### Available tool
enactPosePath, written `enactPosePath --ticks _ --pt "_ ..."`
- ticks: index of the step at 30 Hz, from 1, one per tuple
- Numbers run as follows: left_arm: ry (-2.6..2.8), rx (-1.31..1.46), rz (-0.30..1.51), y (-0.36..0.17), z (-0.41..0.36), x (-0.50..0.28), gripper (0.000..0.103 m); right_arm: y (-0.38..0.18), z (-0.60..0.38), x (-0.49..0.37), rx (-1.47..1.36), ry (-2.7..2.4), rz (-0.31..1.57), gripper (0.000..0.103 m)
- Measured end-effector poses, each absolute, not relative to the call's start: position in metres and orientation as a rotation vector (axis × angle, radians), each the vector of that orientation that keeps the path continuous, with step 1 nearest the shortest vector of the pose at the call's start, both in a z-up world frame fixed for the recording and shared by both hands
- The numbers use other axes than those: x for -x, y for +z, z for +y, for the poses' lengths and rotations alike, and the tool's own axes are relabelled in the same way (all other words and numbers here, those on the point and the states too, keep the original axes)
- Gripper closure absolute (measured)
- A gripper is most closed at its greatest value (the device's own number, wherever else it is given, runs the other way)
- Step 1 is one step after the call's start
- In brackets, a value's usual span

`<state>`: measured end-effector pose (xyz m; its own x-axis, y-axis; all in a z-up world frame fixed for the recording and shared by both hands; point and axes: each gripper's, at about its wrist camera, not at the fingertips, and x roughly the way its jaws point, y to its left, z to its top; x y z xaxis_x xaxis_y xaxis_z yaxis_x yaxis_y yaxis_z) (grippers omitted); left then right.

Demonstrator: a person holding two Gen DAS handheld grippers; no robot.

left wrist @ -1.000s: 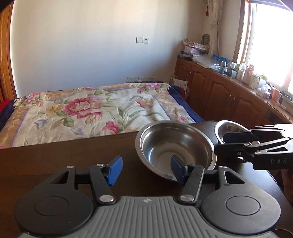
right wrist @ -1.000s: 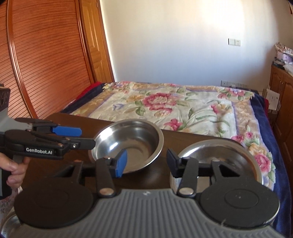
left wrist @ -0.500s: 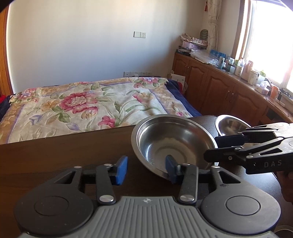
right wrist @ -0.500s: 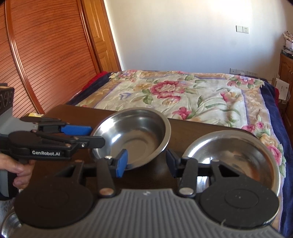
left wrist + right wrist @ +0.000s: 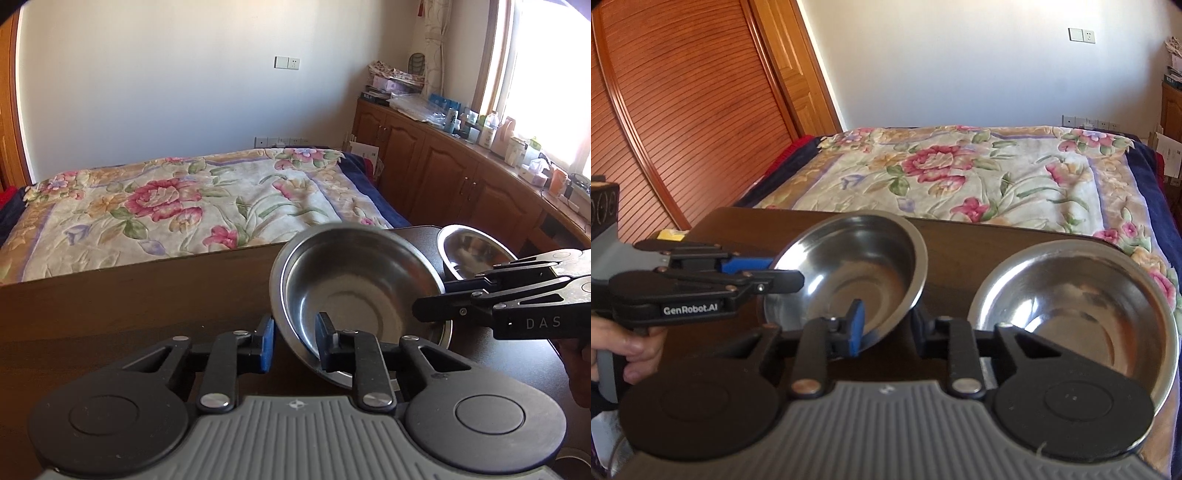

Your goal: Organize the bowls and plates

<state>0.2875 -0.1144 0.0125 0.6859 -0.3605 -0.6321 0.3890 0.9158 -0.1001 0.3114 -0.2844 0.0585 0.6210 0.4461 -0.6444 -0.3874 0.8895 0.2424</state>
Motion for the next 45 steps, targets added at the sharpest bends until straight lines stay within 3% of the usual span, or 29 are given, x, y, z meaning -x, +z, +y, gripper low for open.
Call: enactPosePath --ticks 4,29,45 --pt "-0.424 -0.039 0.681 0.022 -0.114 -0.281 0.079 0.064 -0.286 -0.307 -0.081 0.475 0.748 0.081" --pt "-0.499 -0.044 0.578 0.08 -0.117 -0.212 0.079 0.116 -0.293 -0.259 -0.041 0.411 0.662 0.081" --pt "-0.538 -0.062 0.555 0.085 -0.11 -0.164 0.079 0.124 -0.293 -0.217 -0.03 0.393 0.642 0.081"
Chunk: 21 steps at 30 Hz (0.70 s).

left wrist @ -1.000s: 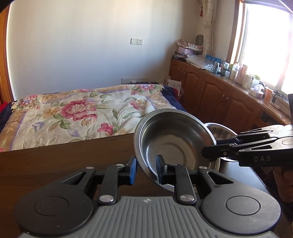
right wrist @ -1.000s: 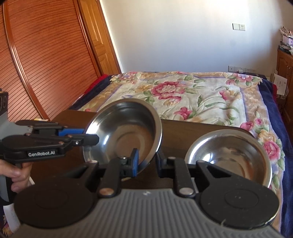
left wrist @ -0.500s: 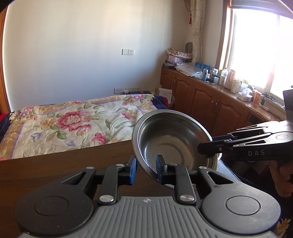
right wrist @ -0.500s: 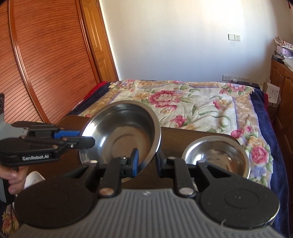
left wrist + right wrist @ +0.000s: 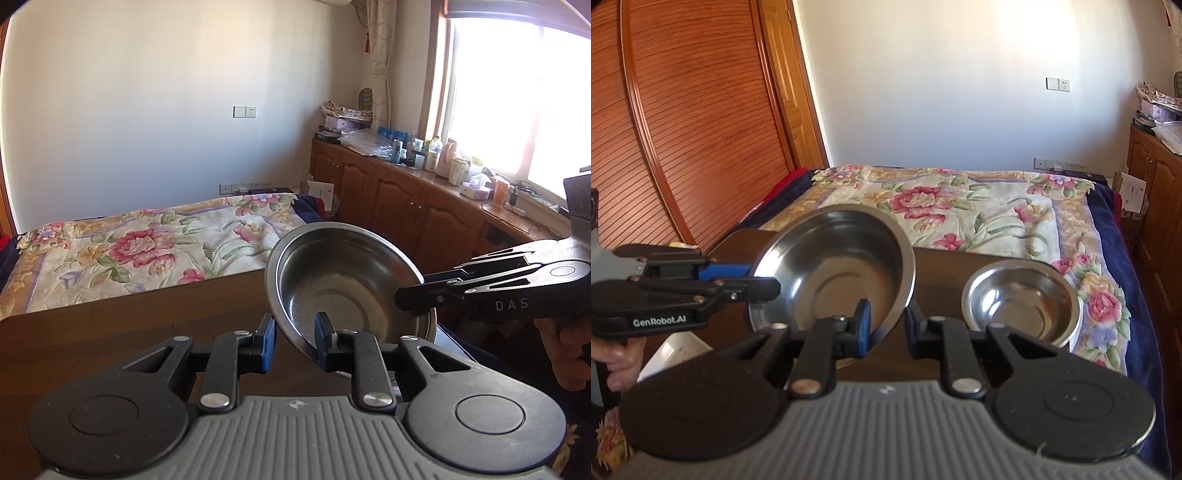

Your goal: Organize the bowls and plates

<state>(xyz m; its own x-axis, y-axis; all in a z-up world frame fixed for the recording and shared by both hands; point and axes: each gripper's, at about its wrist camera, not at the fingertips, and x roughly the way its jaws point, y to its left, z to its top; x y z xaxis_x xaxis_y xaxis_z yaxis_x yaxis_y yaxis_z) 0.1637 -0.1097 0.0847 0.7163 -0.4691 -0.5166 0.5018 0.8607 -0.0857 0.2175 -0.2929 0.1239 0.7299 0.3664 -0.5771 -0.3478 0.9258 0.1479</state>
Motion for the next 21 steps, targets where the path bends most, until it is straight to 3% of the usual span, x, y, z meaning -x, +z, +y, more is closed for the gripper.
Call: enactPosePath --ticks 21 --pt "-0.583 -0.04 0.599 0.054 -0.098 -0.107 0.079 0.098 -0.286 -0.161 -0.06 0.387 0.691 0.081"
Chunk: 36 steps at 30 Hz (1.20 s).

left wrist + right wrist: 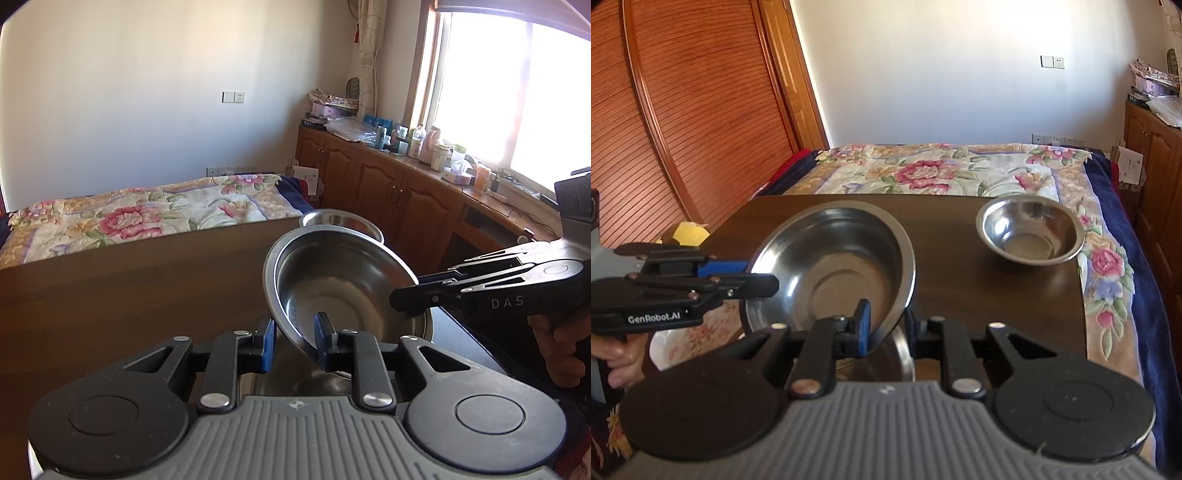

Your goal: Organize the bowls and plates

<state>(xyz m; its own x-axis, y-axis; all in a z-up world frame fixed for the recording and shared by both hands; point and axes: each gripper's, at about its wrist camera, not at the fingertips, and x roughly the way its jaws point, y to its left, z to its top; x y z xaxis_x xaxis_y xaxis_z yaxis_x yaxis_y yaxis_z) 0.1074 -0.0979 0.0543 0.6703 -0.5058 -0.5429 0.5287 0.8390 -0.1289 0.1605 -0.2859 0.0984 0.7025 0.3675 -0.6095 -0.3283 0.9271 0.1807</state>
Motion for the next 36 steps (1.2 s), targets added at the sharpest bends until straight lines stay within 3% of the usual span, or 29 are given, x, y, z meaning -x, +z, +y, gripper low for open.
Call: enactPosePath --ticks 36 --pt "-0.592 -0.137 0.641 0.017 -0.095 -0.078 0.078 0.068 -0.253 -0.118 0.126 0.373 0.678 0.082"
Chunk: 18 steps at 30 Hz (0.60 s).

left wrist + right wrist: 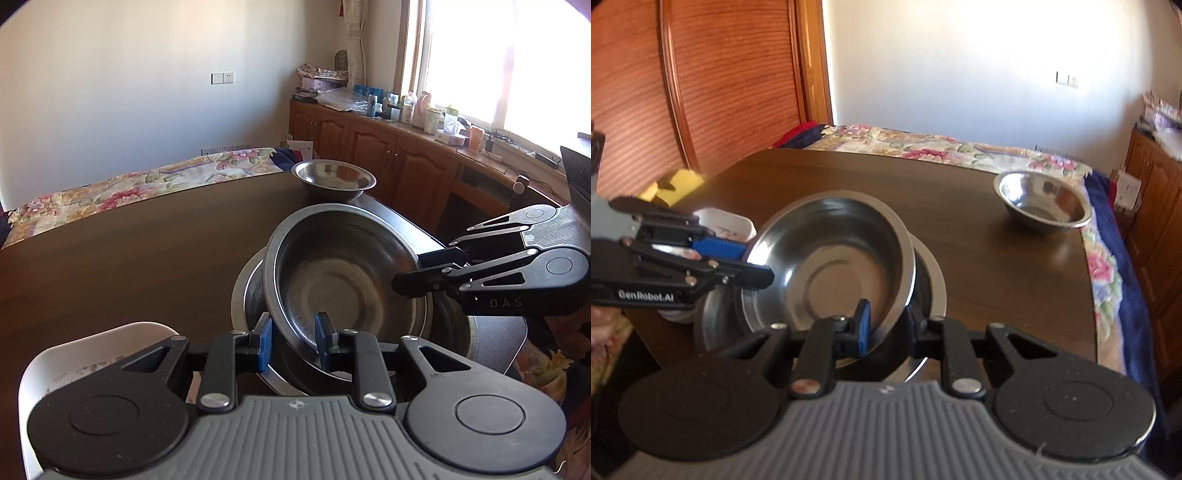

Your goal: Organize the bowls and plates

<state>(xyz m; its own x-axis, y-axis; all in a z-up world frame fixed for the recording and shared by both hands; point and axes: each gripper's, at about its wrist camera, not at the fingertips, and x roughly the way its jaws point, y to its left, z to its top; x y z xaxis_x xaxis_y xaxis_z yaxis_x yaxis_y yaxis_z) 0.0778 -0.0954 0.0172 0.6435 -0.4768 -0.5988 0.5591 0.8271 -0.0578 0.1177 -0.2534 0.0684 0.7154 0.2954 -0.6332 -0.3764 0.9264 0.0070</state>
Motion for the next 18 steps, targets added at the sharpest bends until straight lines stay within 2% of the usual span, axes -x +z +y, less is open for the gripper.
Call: enactPosePath --ticks 18 --pt "-0.567 -0.167 0.625 0.014 -0.098 -0.081 0.078 0.072 -0.242 -0.119 0.28 0.383 0.69 0.084"
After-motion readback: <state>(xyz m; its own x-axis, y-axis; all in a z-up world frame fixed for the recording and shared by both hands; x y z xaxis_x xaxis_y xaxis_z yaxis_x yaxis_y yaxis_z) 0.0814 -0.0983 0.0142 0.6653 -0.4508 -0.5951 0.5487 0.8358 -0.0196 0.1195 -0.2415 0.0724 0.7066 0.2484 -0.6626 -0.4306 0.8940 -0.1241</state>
